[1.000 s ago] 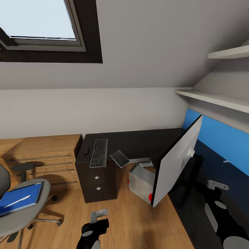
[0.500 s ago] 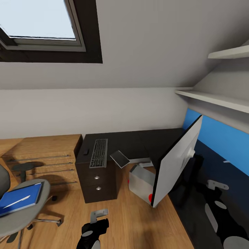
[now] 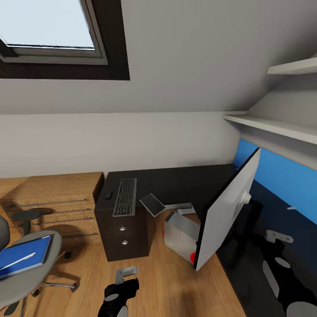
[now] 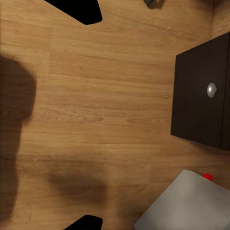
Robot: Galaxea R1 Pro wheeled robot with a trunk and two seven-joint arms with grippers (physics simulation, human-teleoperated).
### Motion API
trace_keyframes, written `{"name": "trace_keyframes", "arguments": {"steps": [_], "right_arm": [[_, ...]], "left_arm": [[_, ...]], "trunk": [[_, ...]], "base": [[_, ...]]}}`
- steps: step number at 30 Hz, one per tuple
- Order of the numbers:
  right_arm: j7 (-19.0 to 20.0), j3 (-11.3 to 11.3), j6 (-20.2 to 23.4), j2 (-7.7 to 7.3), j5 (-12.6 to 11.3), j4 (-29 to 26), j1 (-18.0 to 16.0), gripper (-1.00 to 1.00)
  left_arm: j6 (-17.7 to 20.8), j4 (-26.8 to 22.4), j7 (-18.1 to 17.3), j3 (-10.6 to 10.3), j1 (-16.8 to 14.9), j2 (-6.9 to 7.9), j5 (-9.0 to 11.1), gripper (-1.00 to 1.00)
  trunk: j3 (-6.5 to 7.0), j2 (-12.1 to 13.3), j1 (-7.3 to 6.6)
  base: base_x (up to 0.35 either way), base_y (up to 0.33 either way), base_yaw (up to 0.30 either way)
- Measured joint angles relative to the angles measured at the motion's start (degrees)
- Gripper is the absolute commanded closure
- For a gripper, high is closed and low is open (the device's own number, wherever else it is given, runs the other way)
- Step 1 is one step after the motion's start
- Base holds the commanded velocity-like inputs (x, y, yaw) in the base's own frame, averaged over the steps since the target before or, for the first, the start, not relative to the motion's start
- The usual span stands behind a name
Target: In the bedroom, organize the workspace by keeping the computer under the desk, ensuring the monitor is on the desk, placing the keyboard on the desk next to the monitor, placing the mouse on the desk next to the keyboard, moving the folder from the swivel chair onto the desk next to the mouse, stacking the notebook on top of the folder with the pen on top of the notebook, and positioning the swivel chair next to the desk.
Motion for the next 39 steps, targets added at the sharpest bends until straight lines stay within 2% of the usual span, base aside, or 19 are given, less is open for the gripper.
{"name": "trace_keyframes", "arguments": {"steps": [4, 7, 14, 27, 31, 32, 39], "right_arm": [[-0.01, 0.08, -2.47, -0.17, 0.39, 1.82, 0.00, -1.00], [0.00, 0.20, -4.54, -0.49, 1.55, 3.64, 0.00, -1.00], [0.03, 0.30, -6.41, -0.70, 4.04, 5.23, -0.07, -1.00], [0.04, 0.26, -8.73, -0.80, 4.52, 6.09, -0.23, -1.00], [0.03, 0.26, -9.16, -1.00, 4.57, 8.38, -0.47, -1.00], [0.01, 0.32, -10.28, -1.68, 4.58, 11.21, -1.61, -1.00], [-0.03, 0.42, -11.25, -2.30, 4.65, 15.44, -4.07, -1.00]], "left_arm": [[0.00, 0.00, 0.03, -0.02, 0.02, -0.04, -0.04, -1.00], [-0.04, 0.00, 0.05, -0.03, 0.01, -0.05, -0.06, -1.00], [-0.08, 0.00, 0.06, -0.04, 0.03, -0.08, 0.00, -1.00], [-0.09, 0.05, 0.05, -0.05, 0.03, -0.09, 0.02, -1.00], [-0.09, 0.08, 0.05, -0.06, 0.02, -0.09, 0.02, -1.00], [-0.23, 0.08, 0.06, -0.08, 0.03, -0.09, 0.06, -1.00], [-1.34, 0.09, 0.06, -0.10, 0.04, -0.09, 0.12, -1.00]], "trunk": [[0.00, 0.00, 0.00], [0.00, 0.00, 0.00], [0.00, 0.00, 0.00], [0.00, 0.00, 0.00], [0.00, 0.00, 0.00], [0.00, 0.00, 0.00], [0.00, 0.00, 0.00]], "base": [[0.004, 0.000, 0.000], [0.001, 0.000, 0.000], [0.000, 0.000, 0.000], [0.000, 0.000, 0.000], [0.000, 0.000, 0.000], [0.000, 0.000, 0.000], [0.000, 0.000, 0.000]]}}
